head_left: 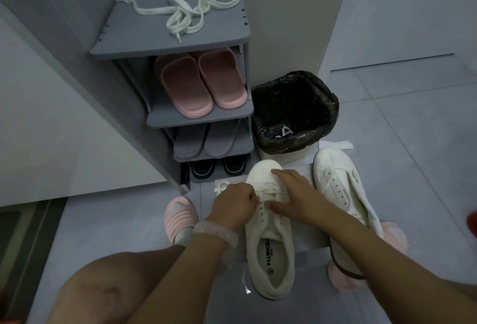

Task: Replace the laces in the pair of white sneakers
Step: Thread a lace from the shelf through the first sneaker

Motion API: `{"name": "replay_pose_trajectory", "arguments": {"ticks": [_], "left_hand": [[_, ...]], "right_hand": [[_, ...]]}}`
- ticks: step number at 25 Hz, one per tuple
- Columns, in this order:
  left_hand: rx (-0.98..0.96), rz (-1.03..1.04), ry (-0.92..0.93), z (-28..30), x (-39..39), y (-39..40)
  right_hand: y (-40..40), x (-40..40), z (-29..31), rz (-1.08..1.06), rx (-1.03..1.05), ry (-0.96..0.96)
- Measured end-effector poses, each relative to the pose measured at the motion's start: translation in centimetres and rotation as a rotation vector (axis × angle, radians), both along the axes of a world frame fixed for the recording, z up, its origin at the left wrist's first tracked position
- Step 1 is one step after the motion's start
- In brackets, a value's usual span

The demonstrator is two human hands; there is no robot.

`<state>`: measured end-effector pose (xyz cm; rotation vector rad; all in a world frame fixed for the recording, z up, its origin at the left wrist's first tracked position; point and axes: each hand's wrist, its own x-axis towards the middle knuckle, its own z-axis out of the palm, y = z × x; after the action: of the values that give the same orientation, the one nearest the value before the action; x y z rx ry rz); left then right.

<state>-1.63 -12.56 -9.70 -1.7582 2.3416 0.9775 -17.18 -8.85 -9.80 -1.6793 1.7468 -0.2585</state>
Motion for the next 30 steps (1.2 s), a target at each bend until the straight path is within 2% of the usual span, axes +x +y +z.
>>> {"name": "replay_pose_trajectory", "arguments": {"ticks": [7, 11, 13, 16, 19, 21, 22, 24, 25, 27, 29, 30], "left_hand": [[0.120, 0.157, 0.360, 6.9, 0.7, -1.3], [0.135, 0.001, 0.318, 8.9, 1.1, -1.2], [0.056, -0.044, 0.348, 8.8, 0.3, -1.1], [-0.148, -0.111, 0.481, 8.6, -0.5, -1.1], [-0.400, 0.092, 0.544, 7.3, -0.4, -1.9], [-0.377, 0.242, 0.433, 5.2, 0.1, -2.4], [-0.311, 0.212, 0.281, 3.8, 0.1, -2.3], [-0.103, 0.030, -0.005, 0.9, -0.2, -1.2], [0.001, -0.029, -0.089, -0.1, -0.4, -0.4], [0.048, -0.013, -0.172, -1.1, -0.4, 0.4], [-0.081, 0.022, -0.241, -0.3, -0.3, 0.0], [-0.167, 0.035, -0.244, 0.5, -0.2, -0.4]], "right_hand": [[-0.3, 0.5, -1.6, 0.011, -0.020, 0.090], [-0.3, 0.9, -1.0, 0.024, 0.002, 0.073], [-0.1, 1.6, 0.3, 0.021, -0.055, -0.097], [-0.1, 2.9, 4.8, -0.095, -0.047, -0.566], [-1.2, 1.4, 8.4, -0.398, -0.196, -0.881], [-1.9, -1.0, 10.4, -0.639, -0.350, -1.060], [-2.0, -2.5, 11.0, -0.736, -0.402, -1.092], [-2.1, -5.4, 11.7, -0.890, -0.423, -0.979], [-2.2, -6.5, 11.5, -0.922, -0.373, -0.835], [-2.0, -8.2, 10.3, -0.825, -0.147, -0.323], [-1.5, -8.9, 8.8, -0.556, 0.142, 0.223], [-1.3, -8.6, 8.4, -0.456, 0.235, 0.409]]}}
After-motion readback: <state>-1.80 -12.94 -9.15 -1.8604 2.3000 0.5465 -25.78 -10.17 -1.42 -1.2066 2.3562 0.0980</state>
